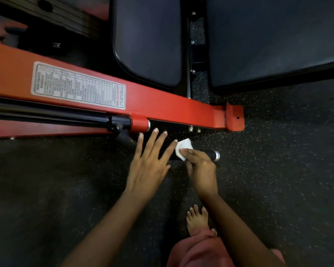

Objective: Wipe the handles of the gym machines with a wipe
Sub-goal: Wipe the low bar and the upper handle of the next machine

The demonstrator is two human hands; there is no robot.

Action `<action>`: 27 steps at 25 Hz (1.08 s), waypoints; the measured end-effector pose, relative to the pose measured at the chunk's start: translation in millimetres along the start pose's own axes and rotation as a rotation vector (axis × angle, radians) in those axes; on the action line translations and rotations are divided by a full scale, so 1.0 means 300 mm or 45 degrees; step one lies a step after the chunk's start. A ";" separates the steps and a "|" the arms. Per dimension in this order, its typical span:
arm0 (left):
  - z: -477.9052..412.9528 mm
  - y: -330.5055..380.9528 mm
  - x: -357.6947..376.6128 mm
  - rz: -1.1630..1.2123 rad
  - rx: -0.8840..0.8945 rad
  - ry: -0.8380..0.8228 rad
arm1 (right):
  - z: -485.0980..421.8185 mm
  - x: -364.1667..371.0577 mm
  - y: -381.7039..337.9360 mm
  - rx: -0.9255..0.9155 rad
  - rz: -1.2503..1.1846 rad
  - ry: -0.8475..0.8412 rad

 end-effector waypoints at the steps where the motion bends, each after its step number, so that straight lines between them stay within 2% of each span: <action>1: -0.027 -0.032 0.012 -0.099 0.083 -0.121 | 0.006 0.006 -0.009 -0.072 0.015 -0.019; 3: -0.042 -0.073 0.030 -0.233 0.260 -0.299 | 0.012 0.018 0.002 -0.180 0.056 -0.025; 5: -0.035 -0.094 0.039 -0.245 0.365 -0.358 | 0.008 0.028 0.058 -0.165 0.103 -0.018; 8: -0.029 -0.101 0.036 -0.235 0.408 -0.348 | -0.010 0.032 0.165 0.112 0.131 0.003; 10: -0.025 -0.103 0.040 -0.220 0.389 -0.366 | -0.014 0.035 0.145 0.212 0.094 0.021; 14: -0.032 -0.100 0.038 -0.191 0.360 -0.401 | 0.036 0.057 -0.024 0.046 0.011 0.039; 18: -0.046 -0.077 0.049 -0.178 0.265 -0.483 | 0.027 0.081 0.084 -0.031 0.026 0.133; 20: -0.058 -0.055 0.078 -0.168 0.269 -0.469 | 0.024 0.097 0.170 0.063 0.121 0.104; 23: -0.108 0.012 0.110 -0.142 0.285 -0.542 | 0.021 0.101 0.300 0.389 0.132 0.058; 25: -0.124 0.031 0.141 -0.165 0.309 -0.682 | 0.013 0.105 0.314 0.590 -0.068 0.022; 27: -0.118 0.023 0.151 -0.185 0.294 -0.827 | 0.018 0.099 0.205 0.619 -0.279 -0.021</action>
Point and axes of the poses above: each hand's wrist, its own z-axis away from the middle knuckle, its own x-axis out of the palm, y = z × x, the point moved 3 cm from there along -z, towards the middle knuckle, and after that the axes turned 15 degrees about z, right-handed, at the moved point
